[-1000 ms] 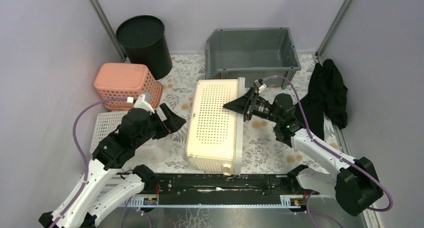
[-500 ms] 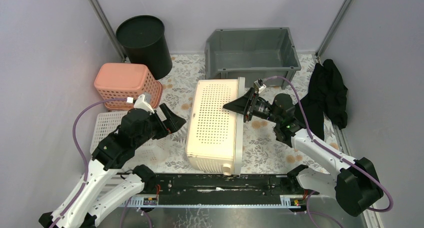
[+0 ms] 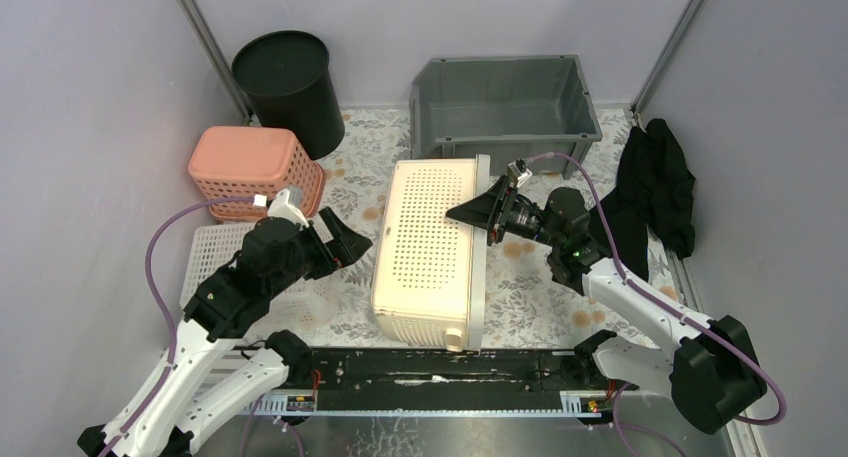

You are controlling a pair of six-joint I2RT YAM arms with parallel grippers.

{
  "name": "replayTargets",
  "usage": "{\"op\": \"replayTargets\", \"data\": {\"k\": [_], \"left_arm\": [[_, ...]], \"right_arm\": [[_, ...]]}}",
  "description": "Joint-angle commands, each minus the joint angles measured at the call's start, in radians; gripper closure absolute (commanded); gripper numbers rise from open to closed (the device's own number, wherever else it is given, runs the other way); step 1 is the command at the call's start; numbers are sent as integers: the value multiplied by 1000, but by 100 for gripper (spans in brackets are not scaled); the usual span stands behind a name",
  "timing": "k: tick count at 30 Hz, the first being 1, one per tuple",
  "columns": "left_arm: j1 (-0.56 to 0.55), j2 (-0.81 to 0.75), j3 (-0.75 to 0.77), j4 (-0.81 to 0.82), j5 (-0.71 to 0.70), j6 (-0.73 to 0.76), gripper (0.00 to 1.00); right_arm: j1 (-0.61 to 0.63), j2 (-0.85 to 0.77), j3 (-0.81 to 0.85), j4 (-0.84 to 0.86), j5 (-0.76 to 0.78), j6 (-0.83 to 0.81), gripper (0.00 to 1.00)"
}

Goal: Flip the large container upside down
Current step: Turn the container upside down at the center of the board.

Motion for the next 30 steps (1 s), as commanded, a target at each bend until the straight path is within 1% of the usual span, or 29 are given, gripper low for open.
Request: {"op": "replayTargets", "data": {"k": [1, 24, 26, 30], "left_arm": [[4, -10, -13, 58, 7, 1, 0], [4, 3, -13, 57, -4, -9, 0], [4, 5, -11, 59, -4, -9, 0], [4, 12, -7, 63, 4, -4, 0]], "right_arm": [[-5, -28, 37, 30, -7, -16, 34], [-5, -23, 33, 29, -9, -17, 32], [-5, -23, 33, 29, -10, -17, 30], [-5, -24, 36, 21, -11, -22, 23]]}}
